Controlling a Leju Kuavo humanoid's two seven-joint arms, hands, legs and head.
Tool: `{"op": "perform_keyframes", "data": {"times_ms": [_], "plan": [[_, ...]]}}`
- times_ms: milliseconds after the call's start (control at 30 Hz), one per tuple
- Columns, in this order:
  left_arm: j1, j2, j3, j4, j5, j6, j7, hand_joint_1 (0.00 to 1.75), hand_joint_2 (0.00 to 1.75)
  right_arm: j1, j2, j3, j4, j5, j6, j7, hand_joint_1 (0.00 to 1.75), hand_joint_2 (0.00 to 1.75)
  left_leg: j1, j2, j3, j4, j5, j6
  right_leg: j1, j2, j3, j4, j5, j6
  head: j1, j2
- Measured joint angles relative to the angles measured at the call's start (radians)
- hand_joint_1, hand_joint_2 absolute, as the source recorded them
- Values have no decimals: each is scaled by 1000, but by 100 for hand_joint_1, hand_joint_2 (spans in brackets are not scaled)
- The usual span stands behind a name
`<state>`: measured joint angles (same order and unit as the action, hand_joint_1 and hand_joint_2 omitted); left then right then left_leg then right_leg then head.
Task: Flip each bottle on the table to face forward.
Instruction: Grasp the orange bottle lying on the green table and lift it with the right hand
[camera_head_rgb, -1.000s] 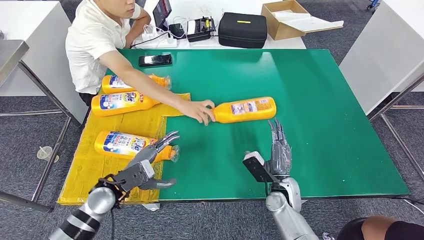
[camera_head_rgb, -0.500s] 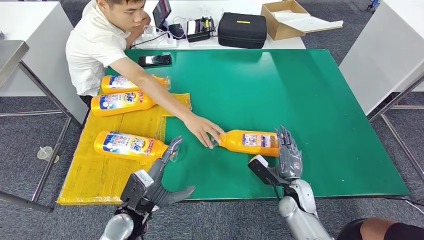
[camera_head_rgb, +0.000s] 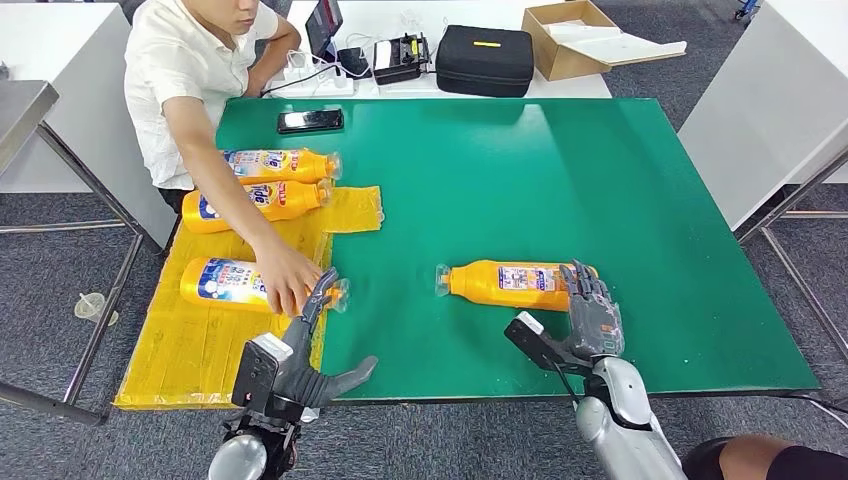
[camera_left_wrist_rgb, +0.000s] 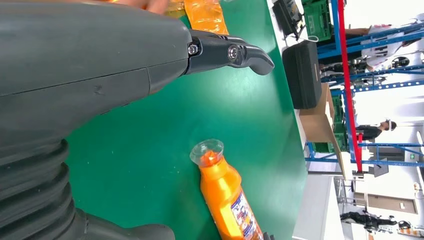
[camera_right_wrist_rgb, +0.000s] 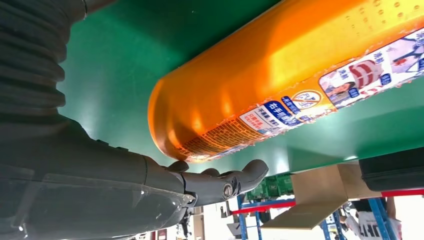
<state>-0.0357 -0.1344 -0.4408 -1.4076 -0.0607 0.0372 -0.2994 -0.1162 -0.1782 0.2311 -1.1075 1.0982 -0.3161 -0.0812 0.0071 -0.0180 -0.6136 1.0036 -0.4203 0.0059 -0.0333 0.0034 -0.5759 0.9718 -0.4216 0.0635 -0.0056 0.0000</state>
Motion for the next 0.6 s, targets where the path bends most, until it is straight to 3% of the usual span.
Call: {"op": "perform_keyframes", "data": {"times_ms": [433, 600], "plan": [[3, -10, 12, -3, -46, 34, -7, 0, 175, -1, -18, 9, -10, 21, 35, 17, 0, 175, 0, 0, 0, 0, 0, 0, 0, 0, 0, 0, 0, 0, 0, 0], [-3, -13, 13, -1, -53, 33, -10, 0, 175, -67, -27, 40, 33, 47, 76, 15, 0, 175, 0, 1, 0, 0, 0, 0, 0, 1, 0, 0, 1, 1, 0, 0]]}}
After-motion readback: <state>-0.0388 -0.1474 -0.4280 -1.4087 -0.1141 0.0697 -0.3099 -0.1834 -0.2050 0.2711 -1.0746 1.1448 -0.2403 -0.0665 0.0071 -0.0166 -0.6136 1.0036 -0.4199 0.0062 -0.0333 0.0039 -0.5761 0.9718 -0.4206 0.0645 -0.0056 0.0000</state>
